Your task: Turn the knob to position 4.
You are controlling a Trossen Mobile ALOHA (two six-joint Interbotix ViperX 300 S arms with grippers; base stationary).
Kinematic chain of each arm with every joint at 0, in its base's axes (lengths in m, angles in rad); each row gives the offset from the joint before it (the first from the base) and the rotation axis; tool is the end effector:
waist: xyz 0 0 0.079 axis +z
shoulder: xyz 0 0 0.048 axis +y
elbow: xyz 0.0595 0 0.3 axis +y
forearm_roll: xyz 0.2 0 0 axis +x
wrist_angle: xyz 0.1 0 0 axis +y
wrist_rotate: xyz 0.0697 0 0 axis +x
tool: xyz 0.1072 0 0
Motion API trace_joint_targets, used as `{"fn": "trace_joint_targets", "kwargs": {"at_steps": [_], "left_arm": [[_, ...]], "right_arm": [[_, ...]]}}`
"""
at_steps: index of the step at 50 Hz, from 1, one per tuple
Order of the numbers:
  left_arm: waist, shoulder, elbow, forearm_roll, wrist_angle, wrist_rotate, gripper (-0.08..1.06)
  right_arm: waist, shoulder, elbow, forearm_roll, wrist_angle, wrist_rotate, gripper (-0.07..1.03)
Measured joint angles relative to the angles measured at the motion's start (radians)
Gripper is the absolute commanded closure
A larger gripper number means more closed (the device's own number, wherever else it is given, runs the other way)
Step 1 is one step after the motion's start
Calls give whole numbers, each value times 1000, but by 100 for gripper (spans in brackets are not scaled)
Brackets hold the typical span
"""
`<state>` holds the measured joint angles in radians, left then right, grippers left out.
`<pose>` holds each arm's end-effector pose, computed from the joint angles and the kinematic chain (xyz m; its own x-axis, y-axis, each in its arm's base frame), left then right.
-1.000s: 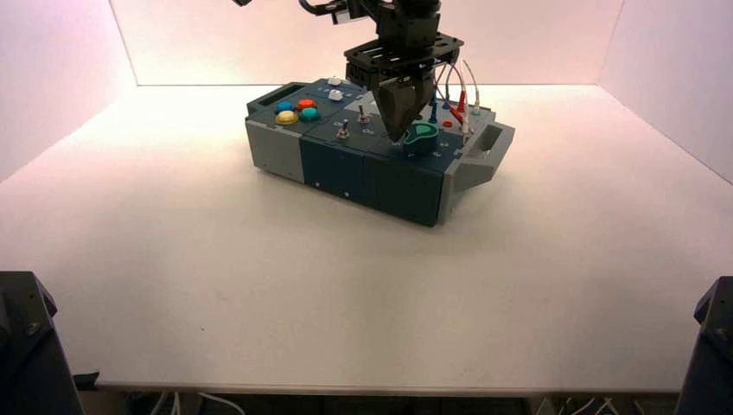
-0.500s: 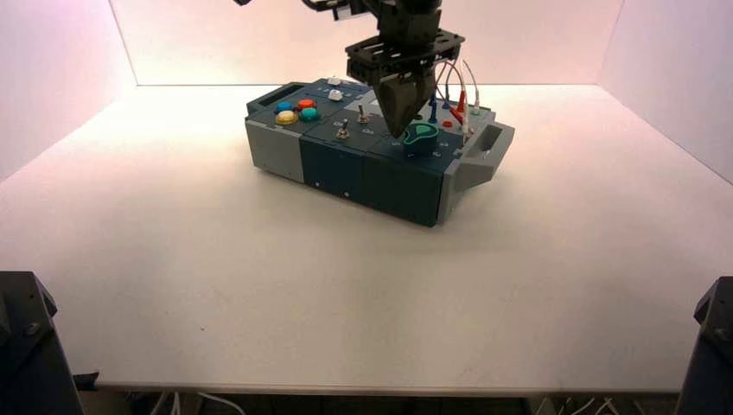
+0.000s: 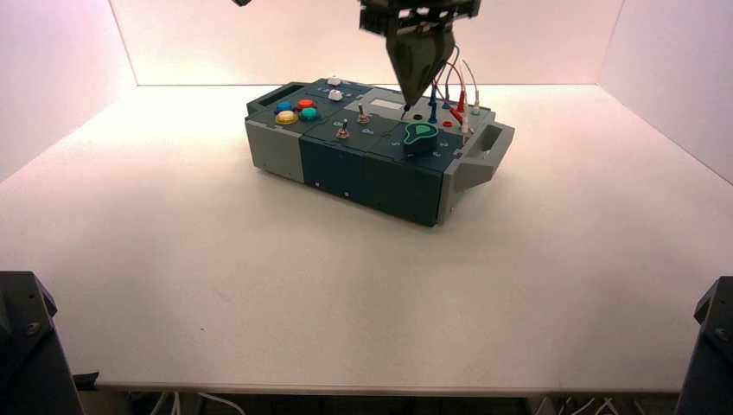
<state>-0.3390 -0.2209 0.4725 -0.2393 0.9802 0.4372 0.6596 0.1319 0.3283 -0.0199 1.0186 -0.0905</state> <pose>0.3117 -0.1468 0.1953 0.2537 -0.2982 -0.9202 0.6359 0.7683 -0.0737 0.3049 0.2326 0.1072 0.0830 0.0430 -0.9956 -0.6877 0.7256 -0.0260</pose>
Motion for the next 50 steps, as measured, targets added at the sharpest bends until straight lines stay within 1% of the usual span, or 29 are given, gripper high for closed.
{"fn": "trace_joint_targets", "kwargs": {"at_steps": [5, 23, 30, 31, 33, 34, 39, 43, 50], "left_arm": [[0, 0, 0, 0, 0, 0, 100], [0, 6, -3, 0, 0, 0, 100], [-2, 21, -8, 0, -23, 0, 100], [0, 31, -8, 0, -48, 0, 100], [0, 35, -8, 0, -57, 0, 100], [0, 46, -8, 0, -77, 0, 100], [-3, 78, -8, 0, -121, 2, 100], [0, 109, -8, 0, -143, 2, 100], [-2, 149, -8, 0, -167, 3, 100]], "right_arm": [[0, -26, 18, 0, 8, -5, 98], [-2, -97, 77, -2, 9, -6, 98], [-2, -149, 124, -2, -5, -26, 98], [-3, -176, 147, -3, -20, -32, 98], [-3, -187, 155, -3, -28, -35, 98], [-6, -201, 173, -2, -51, -41, 98], [-18, -242, 229, -5, -97, -60, 98], [-21, -265, 268, -5, -129, -69, 98], [-21, -293, 318, -5, -164, -72, 98]]}}
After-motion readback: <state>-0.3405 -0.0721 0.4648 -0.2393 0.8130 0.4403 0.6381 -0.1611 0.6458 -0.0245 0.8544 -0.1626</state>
